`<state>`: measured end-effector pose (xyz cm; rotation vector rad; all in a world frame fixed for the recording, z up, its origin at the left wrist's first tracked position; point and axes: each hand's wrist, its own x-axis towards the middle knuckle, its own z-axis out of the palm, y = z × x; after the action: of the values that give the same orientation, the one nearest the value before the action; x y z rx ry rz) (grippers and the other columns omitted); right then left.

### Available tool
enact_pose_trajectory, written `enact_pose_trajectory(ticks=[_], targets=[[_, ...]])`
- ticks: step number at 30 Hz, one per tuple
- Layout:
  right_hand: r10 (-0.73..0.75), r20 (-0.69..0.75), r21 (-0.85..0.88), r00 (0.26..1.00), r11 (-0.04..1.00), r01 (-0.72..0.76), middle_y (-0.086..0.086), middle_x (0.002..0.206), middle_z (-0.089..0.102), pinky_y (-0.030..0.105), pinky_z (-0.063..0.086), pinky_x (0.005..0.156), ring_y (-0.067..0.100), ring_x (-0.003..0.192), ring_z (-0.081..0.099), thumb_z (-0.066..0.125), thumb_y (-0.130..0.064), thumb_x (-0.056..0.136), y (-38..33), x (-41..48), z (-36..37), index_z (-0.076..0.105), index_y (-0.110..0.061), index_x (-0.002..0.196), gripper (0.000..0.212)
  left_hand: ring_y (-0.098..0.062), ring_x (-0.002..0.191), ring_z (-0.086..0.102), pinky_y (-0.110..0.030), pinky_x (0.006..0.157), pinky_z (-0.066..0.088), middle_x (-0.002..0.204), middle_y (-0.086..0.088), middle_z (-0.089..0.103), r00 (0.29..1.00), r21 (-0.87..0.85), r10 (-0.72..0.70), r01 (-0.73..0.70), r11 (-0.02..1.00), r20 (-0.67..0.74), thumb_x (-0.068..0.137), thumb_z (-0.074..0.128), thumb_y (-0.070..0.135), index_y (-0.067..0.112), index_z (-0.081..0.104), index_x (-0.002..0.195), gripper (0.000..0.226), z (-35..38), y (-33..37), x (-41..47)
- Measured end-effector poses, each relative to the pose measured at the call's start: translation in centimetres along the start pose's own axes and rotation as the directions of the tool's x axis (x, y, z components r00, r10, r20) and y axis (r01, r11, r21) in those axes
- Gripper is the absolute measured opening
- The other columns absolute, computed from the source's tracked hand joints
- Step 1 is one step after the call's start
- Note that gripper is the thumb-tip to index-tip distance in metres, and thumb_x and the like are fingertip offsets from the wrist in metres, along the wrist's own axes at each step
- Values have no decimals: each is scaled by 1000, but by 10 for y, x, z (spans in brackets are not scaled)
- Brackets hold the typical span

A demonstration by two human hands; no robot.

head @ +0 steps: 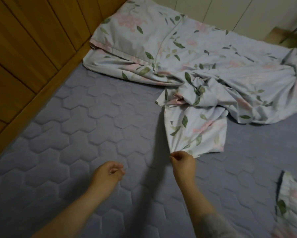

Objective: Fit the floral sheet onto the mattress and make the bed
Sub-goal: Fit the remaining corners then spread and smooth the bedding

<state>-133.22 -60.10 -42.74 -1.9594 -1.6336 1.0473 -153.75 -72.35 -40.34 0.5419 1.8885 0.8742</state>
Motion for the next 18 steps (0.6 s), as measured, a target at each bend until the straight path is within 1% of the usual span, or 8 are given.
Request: enact_pose_trajectory(ticks=[3, 7, 9, 10, 12, 13, 16, 18], targets=[[56, -9, 71, 998, 996, -55, 4, 70, 62, 25, 42, 67, 22, 71, 60, 68, -4, 76, 2, -30, -24, 64, -12, 86, 14, -22, 66, 58, -6, 49, 43, 72, -7, 65, 1000, 5, -3, 3, 1000, -8, 83, 60, -7, 12, 62, 79, 19, -6, 1, -28], [48, 42, 50, 998, 997, -51, 7, 66, 58, 26, 38, 56, 16, 58, 52, 67, -3, 76, 4, -64, -61, 58, -15, 99, 28, -21, 64, 57, -6, 45, 41, 70, -6, 64, 1000, -23, -11, 11, 1000, 9, 84, 60, -7, 13, 61, 79, 20, -15, -2, -71], [39, 60, 22, 997, 999, -40, 5, 57, 52, 27, 35, 50, 14, 51, 45, 66, -1, 76, 4, -82, -83, 59, -7, 88, 15, -19, 62, 58, -9, 48, 44, 66, -3, 65, 1000, -37, -6, 6, 999, 16, 84, 60, -8, 12, 61, 77, 21, -20, -2, -92], [35, 77, 4, 996, 999, -35, 5, 54, 47, 27, 31, 48, 13, 48, 40, 64, 0, 76, 3, -95, -95, 58, -3, 78, 8, -21, 63, 58, -14, 54, 48, 62, 0, 66, 1000, -41, -5, 6, 999, 21, 83, 60, -8, 13, 61, 76, 22, -24, -3, -104], [36, 81, 9, 996, 999, -37, 6, 53, 33, 27, 22, 49, 13, 47, 29, 61, 2, 76, 4, -123, -116, 45, -5, 60, 24, -24, 65, 59, -29, 67, 50, 62, 3, 67, 1000, -20, -2, 2, 1000, 30, 83, 60, -7, 14, 62, 75, 22, -29, -2, -124], [51, 53, 30, 997, 998, -52, 5, 53, 28, 26, 20, 51, 12, 47, 25, 60, 2, 76, 6, -139, -127, 39, -8, 57, 31, -24, 67, 60, -31, 68, 49, 67, 0, 68, 999, 1, 0, 0, 1000, 50, 84, 59, -6, 14, 62, 76, 21, -31, 1, -136], [136, -103, 124, 985, 985, -123, -1, 48, 23, 27, 16, 53, 12, 48, 21, 61, 0, 79, 11, -187, -162, 31, -15, 53, 42, -24, 72, 62, -26, 62, 44, 79, -7, 68, 993, 51, 31, -37, 998, 118, 86, 57, -2, 12, 63, 87, 15, -30, 11, -174], [179, -170, 159, 969, 975, -153, 2, 50, 25, 31, 16, 55, 13, 51, 22, 60, -2, 82, 15, -219, -188, 34, -13, 54, 39, -24, 75, 63, -24, 61, 44, 80, -4, 68, 986, 78, 51, -64, 995, 159, 86, 54, -1, 14, 61, 87, 16, -29, 19, -201]])
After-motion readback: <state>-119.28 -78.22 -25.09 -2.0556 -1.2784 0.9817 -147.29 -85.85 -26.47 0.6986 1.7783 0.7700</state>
